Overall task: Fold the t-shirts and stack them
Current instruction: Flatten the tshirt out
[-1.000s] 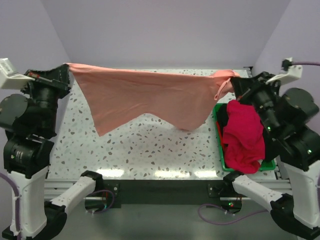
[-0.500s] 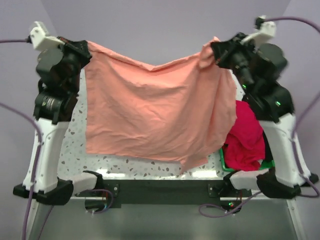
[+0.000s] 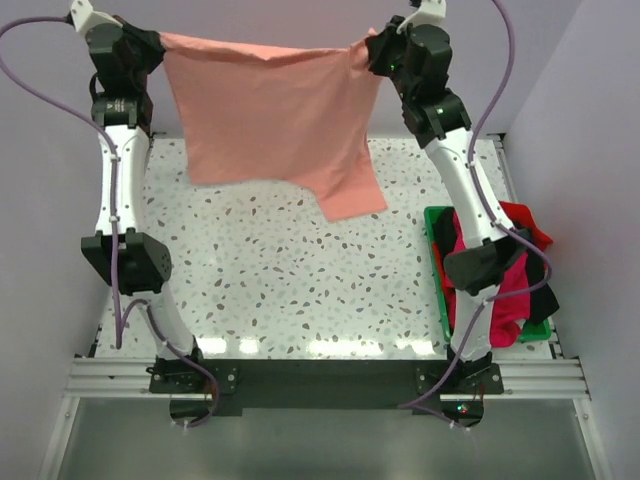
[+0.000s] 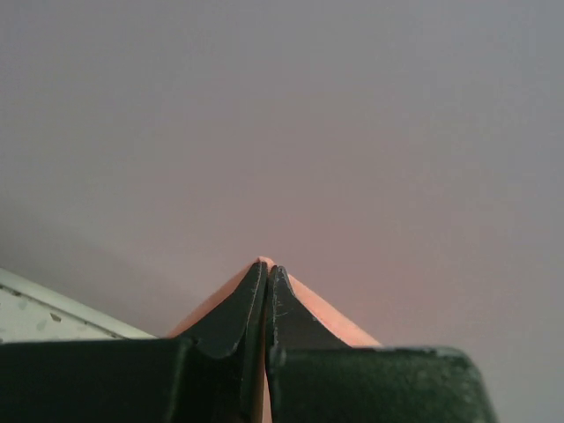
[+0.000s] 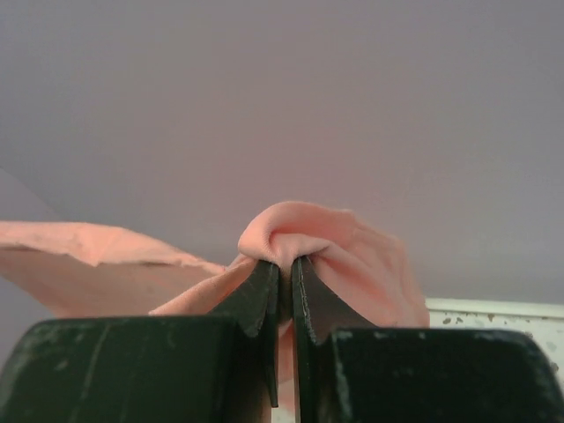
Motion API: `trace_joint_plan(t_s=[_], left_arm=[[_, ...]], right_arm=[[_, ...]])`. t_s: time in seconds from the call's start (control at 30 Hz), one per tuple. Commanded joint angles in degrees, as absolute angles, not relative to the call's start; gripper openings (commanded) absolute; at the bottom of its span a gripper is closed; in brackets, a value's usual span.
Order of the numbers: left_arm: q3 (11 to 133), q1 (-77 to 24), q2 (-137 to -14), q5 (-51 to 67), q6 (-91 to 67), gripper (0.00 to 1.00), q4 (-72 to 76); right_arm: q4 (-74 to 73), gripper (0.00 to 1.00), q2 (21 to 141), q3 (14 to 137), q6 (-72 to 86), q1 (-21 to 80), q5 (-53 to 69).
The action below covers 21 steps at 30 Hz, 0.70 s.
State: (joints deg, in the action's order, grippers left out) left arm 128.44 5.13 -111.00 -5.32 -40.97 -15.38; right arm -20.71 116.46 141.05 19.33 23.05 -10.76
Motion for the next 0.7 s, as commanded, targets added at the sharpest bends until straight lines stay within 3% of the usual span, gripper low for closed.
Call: trace_joint_plan(t_s=[0.0, 0.2, 0.27, 0.43, 0.5, 0.53, 0.63, 0.67], left_arm=[[130.5, 8.6, -106.5, 1.0, -43.8, 0.00, -6.1], [113.2, 12.7, -97.6, 3.6, -45.8, 0.00, -2.8], [107.8, 12.9, -94.8, 3.3, -45.4, 0.00, -2.8], [79.9, 12.9, -81.3, 2.9, -46.8, 0.00, -1.5], [67.4, 13.0, -75.3, 0.2, -48.0, 0.00, -2.3], [63.3, 13.0, -73.2, 0.2, -48.3, 0.00, -3.2], [49.4, 13.3, -67.1, -3.2, -50.4, 0.02, -4.9], [46.6, 13.3, -64.9, -4.3, -50.6, 0.04, -5.3]], right_arm=[[-5.7, 0.00, 107.2, 139.8, 18.1, 22.9, -11.1], [-3.9, 0.00, 97.6, 122.5, 21.1, 22.9, -11.5], [-3.0, 0.00, 93.9, 110.6, 24.0, 22.9, -11.3], [1.4, 0.00, 78.5, 77.3, 32.0, 22.9, -10.4], [1.8, 0.10, 74.5, 63.5, 36.5, 22.9, -7.6], [2.5, 0.29, 71.1, 58.9, 38.3, 22.9, -6.6], [2.5, 0.58, 67.0, 44.9, 42.8, 22.9, -2.5], [1.7, 0.63, 64.6, 42.5, 43.5, 22.9, -1.6]])
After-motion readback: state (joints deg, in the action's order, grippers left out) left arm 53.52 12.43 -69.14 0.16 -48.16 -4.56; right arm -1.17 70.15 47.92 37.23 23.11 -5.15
